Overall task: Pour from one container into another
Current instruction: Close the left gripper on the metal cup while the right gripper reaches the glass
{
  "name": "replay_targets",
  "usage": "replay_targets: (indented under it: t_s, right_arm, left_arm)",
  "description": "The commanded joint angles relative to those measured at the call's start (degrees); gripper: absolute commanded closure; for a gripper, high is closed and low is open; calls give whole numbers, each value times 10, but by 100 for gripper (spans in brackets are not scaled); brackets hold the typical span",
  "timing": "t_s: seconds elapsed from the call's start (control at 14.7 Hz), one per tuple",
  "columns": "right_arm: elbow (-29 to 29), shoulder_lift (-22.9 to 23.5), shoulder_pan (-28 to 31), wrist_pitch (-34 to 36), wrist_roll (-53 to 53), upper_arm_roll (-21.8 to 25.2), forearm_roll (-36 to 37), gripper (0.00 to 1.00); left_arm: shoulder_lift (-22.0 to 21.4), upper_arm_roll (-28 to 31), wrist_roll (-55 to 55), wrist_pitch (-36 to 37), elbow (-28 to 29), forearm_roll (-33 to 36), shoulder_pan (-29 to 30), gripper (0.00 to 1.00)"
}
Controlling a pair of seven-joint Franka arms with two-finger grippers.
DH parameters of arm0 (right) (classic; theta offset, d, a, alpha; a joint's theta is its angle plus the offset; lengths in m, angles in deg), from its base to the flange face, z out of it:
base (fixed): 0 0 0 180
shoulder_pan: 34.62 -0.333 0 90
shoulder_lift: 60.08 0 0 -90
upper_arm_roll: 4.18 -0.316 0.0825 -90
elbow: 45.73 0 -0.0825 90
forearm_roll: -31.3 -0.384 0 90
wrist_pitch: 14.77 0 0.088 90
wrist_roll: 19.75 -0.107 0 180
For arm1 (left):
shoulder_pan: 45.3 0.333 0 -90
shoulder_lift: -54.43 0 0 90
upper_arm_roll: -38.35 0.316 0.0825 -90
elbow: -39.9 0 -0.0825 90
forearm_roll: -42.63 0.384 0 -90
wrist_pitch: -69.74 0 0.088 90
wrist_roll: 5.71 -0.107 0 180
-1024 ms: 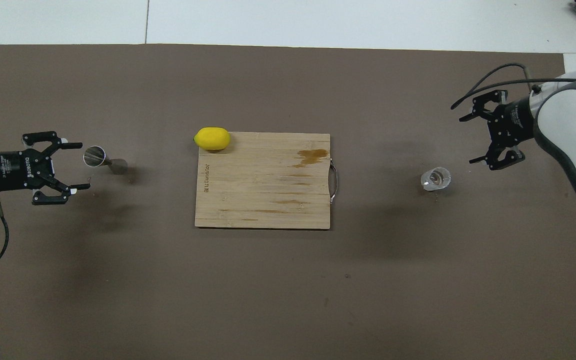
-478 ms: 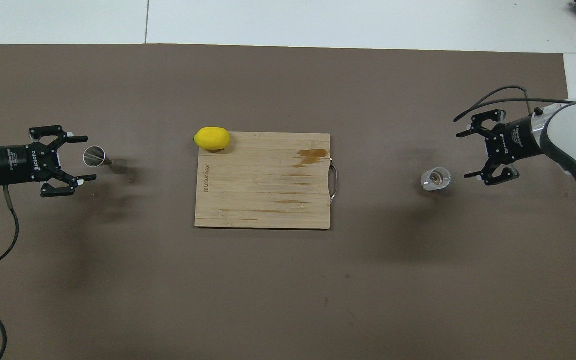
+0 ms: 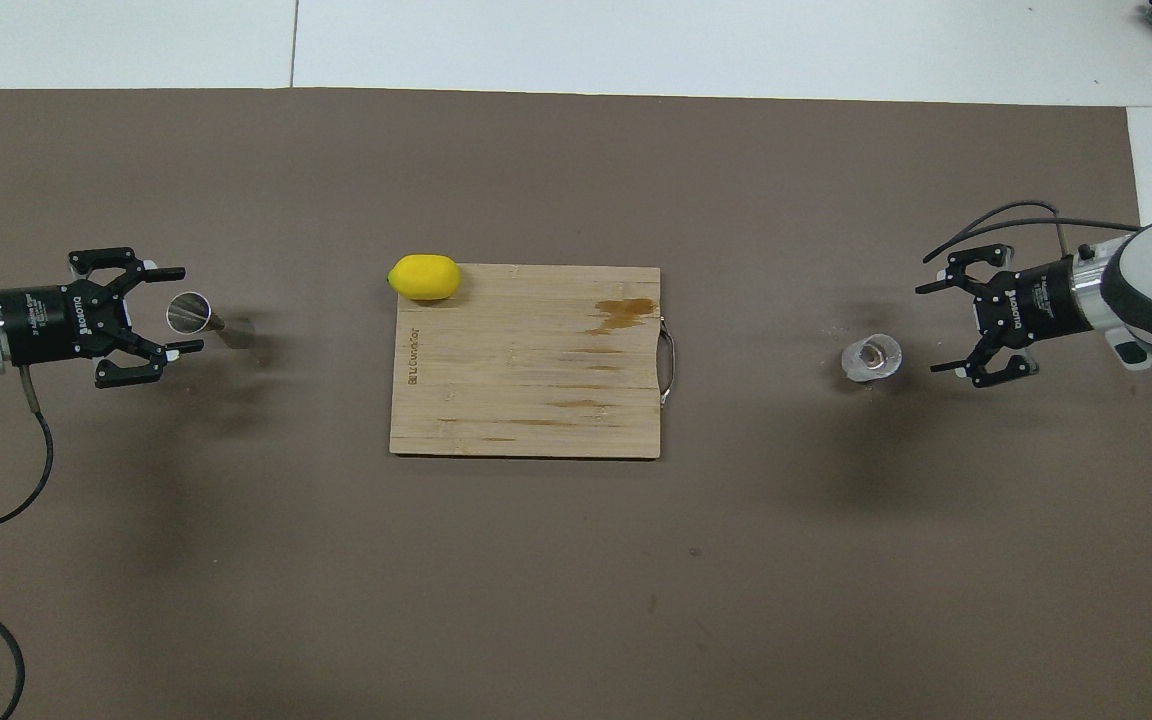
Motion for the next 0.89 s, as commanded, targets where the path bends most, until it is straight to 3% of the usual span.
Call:
replay_targets:
  t_s: [0.0,0.34,0.61,0.68,0.82]
  right_arm:
    - [-6,20,28,11,61,-5,-33,0]
    - [-6,48,38,17,91,-5,-76,0]
    - [-8,52,30,6,92,-5,-90,0]
    - [-14,51,29,5,93,-5,-91,0]
    - [-32,45,29,7,103,-5,-97,0]
  left_arm:
    - [8,7,-5,-8,-8,-12,-9,14]
    - [8,8,-4,-7,-6,-11,-8,16]
    - [8,8,-4,-5,-6,-11,-7,26]
    - [8,8,-3,-5,-6,-11,-7,37]
    - [7,8,2,-6,-6,-11,-6,82]
